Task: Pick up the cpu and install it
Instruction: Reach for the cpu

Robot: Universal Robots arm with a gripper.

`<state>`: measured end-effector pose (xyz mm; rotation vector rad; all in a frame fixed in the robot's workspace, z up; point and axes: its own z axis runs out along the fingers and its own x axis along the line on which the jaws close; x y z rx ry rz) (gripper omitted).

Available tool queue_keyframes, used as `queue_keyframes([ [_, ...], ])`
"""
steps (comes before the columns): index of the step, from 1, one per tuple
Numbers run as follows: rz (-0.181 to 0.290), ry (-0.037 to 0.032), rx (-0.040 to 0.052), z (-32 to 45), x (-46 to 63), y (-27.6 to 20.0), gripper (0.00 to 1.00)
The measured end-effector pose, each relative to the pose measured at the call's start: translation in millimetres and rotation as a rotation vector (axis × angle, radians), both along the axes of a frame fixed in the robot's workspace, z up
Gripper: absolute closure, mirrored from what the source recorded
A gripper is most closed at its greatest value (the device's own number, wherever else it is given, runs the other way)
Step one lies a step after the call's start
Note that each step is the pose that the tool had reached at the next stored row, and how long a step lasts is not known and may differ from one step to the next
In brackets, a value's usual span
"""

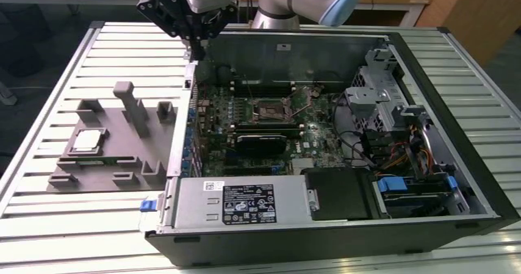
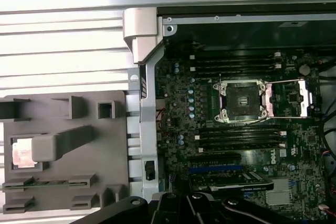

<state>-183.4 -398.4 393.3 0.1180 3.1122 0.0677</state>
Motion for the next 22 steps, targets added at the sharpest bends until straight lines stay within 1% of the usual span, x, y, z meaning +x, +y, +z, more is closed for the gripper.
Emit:
queue_keyframes([
  [13, 0.0, 0.0, 0.0, 0.0, -8.7, 0.0, 0.89],
  [22, 0.0, -0.0001, -0.0001, -0.1, -18.7, 0.0, 0.89],
])
